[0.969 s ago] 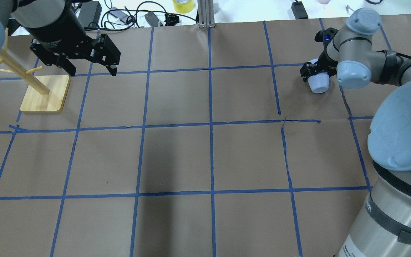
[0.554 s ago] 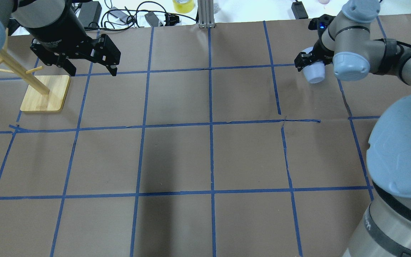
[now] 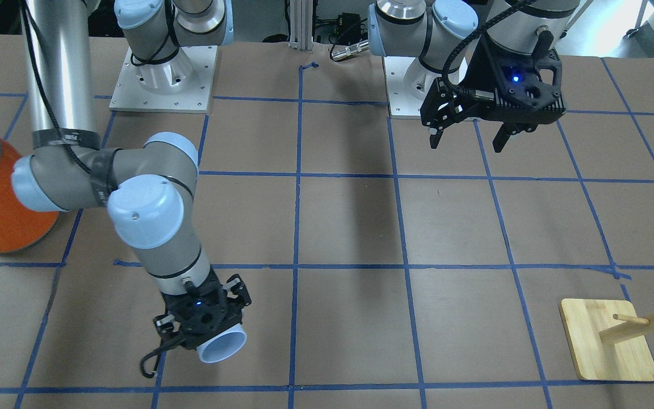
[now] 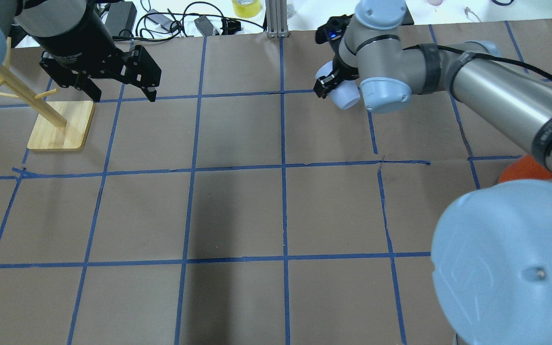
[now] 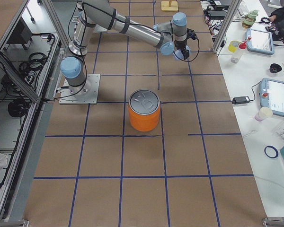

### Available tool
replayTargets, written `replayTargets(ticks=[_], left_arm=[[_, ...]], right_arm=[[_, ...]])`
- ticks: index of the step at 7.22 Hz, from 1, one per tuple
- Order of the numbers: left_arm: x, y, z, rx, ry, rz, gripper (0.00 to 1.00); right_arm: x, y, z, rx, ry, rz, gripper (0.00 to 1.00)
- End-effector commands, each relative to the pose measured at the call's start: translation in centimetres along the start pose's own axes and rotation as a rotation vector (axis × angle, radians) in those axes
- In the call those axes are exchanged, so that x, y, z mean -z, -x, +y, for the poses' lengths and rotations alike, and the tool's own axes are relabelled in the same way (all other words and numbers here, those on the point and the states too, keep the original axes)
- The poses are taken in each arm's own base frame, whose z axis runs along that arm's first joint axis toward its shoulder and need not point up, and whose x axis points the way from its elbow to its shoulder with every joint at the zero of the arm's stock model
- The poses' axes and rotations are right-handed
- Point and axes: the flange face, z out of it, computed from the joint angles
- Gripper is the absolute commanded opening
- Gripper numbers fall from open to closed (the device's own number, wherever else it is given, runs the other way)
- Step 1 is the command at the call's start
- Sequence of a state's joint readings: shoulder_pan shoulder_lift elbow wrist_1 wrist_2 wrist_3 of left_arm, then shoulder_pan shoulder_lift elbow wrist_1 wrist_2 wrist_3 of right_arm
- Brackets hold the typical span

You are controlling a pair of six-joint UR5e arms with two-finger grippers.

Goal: Flip cup
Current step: 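Carry the white cup with the right gripper toward the table center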

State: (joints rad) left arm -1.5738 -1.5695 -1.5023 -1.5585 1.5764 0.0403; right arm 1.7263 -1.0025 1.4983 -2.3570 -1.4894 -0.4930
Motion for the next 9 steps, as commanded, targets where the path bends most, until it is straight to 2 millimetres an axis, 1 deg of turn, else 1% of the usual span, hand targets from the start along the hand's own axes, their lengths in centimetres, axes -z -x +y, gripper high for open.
replayTargets(ticks=[1,2,3,4,5,6,7,8,9], left_arm=[[0.0,0.1,0.0,0.000,0.001,-0.002,1.00],[0.0,0.1,0.0,0.000,0.001,-0.002,1.00],[0.1,0.2,0.0,0.002,-0.001,-0.004,1.00],[0.2,0.2,0.0,0.002,-0.001,-0.004,1.00],[0.2,0.2,0.1,0.002,0.000,-0.005,1.00],[0.2,0.2,0.1,0.002,-0.001,-0.004,1.00],[0.2,0.2,0.1,0.002,-0.001,-0.004,1.00],[0.1,0.2,0.1,0.002,0.002,-0.004,1.00],[0.1,0.2,0.1,0.002,0.002,-0.002,1.00]], right_arm=[[-1.5,6.9,-3.4,0.341,-0.025,-0.039,0.37],[-2.7,10.8,-3.9,0.492,-0.024,-0.065,0.36],[-3.7,13.7,-4.3,0.666,-0.041,-0.071,0.36],[-4.4,15.1,-4.3,0.753,-0.056,-0.105,0.37],[-4.4,16.5,-4.3,0.783,-0.057,-0.112,0.37],[-4.4,19.3,-4.3,0.856,-0.061,-0.123,0.38],[-4.7,20.4,-3.9,0.892,-0.050,-0.128,0.39],[-5.3,20.6,-3.2,0.926,-0.037,-0.136,0.39],[-5.7,20.7,-2.6,0.927,-0.026,-0.145,0.45]])
